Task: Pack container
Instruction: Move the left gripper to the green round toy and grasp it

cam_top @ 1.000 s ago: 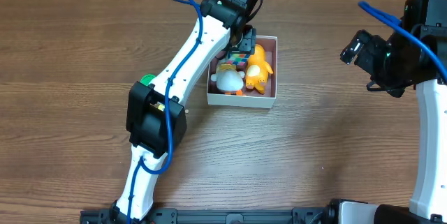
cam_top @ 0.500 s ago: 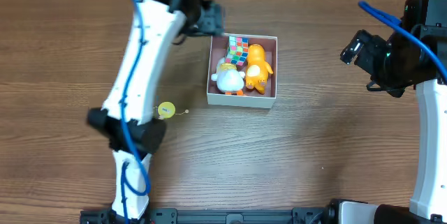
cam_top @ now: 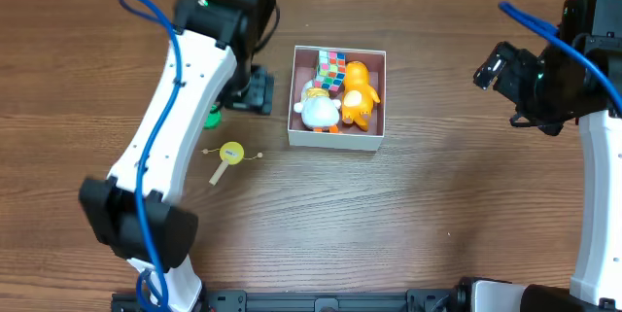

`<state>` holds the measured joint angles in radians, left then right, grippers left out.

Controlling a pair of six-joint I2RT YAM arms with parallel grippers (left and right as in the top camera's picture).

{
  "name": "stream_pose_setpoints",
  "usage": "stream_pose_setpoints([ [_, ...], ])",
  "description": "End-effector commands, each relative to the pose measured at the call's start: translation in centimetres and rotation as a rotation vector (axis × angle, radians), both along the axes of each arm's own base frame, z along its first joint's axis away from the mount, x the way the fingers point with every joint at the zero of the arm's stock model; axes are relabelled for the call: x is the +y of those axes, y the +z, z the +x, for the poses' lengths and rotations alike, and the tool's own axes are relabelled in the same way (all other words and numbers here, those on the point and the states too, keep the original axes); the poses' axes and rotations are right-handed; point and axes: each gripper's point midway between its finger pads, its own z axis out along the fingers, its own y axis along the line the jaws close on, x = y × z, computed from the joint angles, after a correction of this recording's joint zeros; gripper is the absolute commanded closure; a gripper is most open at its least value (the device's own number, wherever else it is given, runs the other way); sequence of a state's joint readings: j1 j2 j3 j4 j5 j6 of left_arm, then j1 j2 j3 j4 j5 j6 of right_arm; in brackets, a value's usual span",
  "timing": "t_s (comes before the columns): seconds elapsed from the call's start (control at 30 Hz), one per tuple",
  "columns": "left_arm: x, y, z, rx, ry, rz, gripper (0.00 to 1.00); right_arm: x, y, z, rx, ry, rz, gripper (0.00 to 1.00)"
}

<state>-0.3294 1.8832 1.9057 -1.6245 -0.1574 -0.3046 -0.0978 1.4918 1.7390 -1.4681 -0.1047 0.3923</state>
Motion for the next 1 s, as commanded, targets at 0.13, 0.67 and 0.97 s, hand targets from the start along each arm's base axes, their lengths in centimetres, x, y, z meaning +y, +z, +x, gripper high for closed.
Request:
stream_pose_setpoints([
  [0.13,4.2,-9.6,0.6,0.064,0.131,-0.095,0.11,0.0,0.2,0.0,-0.007,-0.004,0.002,0.0],
  [0.67,8.7,-14.1,5.1,-0.138,0.195,-0.142,0.09,0.0,0.1,0.0,-0.007,-0.004,0.002,0.0],
  [0.97,8.6,-16.9,6.9,-0.184,0.19,-0.153,0.08,0.0,0.1,0.0,-0.007,-0.004,0.002,0.0],
])
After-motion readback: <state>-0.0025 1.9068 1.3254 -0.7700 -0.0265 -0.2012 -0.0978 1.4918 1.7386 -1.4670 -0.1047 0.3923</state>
